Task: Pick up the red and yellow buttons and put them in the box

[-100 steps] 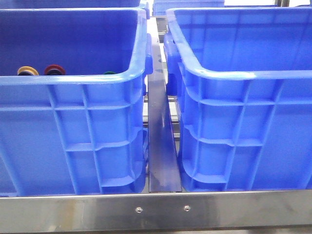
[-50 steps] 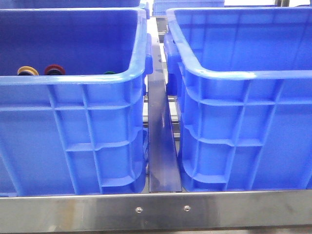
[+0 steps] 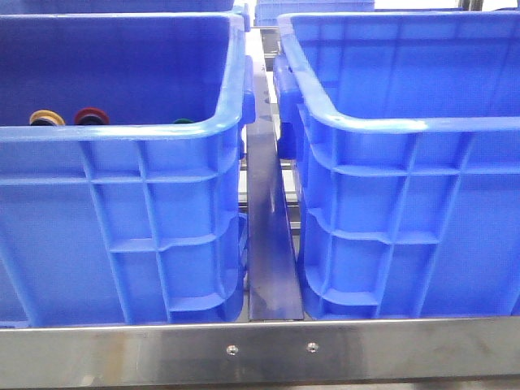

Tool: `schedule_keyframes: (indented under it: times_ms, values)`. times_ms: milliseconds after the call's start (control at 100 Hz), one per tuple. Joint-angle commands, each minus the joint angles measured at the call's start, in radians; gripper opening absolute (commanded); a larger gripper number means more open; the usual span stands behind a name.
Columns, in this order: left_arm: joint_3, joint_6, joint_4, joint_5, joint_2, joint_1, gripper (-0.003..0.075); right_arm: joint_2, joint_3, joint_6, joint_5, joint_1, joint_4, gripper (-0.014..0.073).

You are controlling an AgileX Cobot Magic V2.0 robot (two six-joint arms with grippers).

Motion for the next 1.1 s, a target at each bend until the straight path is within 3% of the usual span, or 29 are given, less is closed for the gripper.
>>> schedule_keyframes:
  times_ms: [0, 200, 370, 660, 830, 1090]
  values:
    - [-0.070, -0.048, 0.014, -0.067, 0.026, -0.064, 0.0482, -0.024, -0.016, 0.001, -0.076, 0.001, 0.002, -0.0088]
    - [-0.186, -0.389, 0.352, -0.038, 0.179, -0.246, 0.0483, -0.024, -0.016, 0.001, -0.076, 0.001, 0.002, -0.0088]
    - [-0.267, -0.552, 0.476, -0.035, 0.316, -0.340, 0.0483, -0.024, -0.016, 0.001, -0.076, 0.001, 0.002, -0.0088]
    - [-0.336, -0.639, 0.503, -0.016, 0.487, -0.348, 0.0483, -0.024, -0.016, 0.001, -0.076, 0.001, 0.002, -0.0088]
    - [-0.337, -0.752, 0.562, -0.023, 0.535, -0.343, 0.0483, -0.024, -0.016, 0.001, -0.076, 0.001, 0.002, -0.0088]
    - [-0.338, -0.787, 0.565, -0.073, 0.555, -0.318, 0.0483, -0.024, -0.016, 0.001, -0.077, 0.001, 0.002, -0.0088]
